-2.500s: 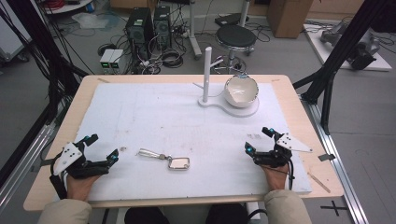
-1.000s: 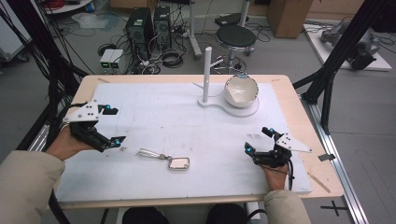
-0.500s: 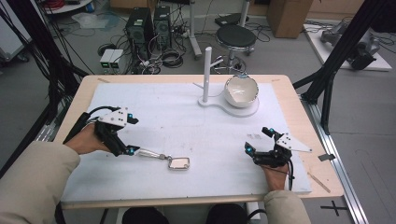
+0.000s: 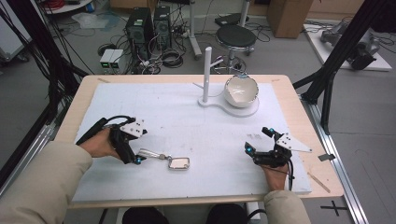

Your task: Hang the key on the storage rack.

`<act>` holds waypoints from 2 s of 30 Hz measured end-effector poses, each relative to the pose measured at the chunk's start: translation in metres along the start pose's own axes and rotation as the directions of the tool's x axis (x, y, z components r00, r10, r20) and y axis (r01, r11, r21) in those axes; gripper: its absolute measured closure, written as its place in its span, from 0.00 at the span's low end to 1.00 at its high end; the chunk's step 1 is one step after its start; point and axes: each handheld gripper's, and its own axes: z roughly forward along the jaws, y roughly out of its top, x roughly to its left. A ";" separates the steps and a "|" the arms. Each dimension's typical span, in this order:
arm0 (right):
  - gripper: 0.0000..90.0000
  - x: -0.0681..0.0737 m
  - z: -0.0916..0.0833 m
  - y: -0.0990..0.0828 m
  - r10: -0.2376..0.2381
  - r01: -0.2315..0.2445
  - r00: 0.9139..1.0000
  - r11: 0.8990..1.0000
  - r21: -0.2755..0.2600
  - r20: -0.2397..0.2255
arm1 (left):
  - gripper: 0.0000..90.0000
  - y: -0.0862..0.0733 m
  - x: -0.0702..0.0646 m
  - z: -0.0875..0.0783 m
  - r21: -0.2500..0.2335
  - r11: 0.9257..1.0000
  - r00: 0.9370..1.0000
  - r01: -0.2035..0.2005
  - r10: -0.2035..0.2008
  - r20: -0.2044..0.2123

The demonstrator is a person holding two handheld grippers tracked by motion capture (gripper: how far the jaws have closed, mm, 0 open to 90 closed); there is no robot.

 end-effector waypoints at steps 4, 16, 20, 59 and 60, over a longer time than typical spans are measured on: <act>0.01 0.000 0.000 0.000 0.003 -0.003 1.000 1.000 0.000 -0.001 | 0.03 0.001 -0.001 0.012 0.050 0.999 1.000 -0.004 0.003 0.011; 0.01 0.000 0.000 0.000 0.010 -0.010 1.000 1.000 0.002 -0.002 | 0.23 -0.002 0.001 0.017 0.127 0.992 1.000 -0.002 0.000 0.014; 0.01 0.000 0.000 0.000 0.010 -0.010 1.000 1.000 0.003 -0.002 | 0.30 -0.001 0.000 0.017 0.136 0.991 1.000 0.003 -0.004 0.005; 0.01 0.000 0.000 0.000 0.000 0.000 1.000 1.000 0.001 0.001 | 0.82 0.003 -0.005 0.020 0.247 0.969 1.000 -0.007 0.004 0.010; 0.01 0.000 0.000 0.000 0.001 -0.001 1.000 1.000 0.000 0.001 | 0.82 0.003 -0.005 0.020 0.247 0.969 1.000 -0.007 0.004 0.010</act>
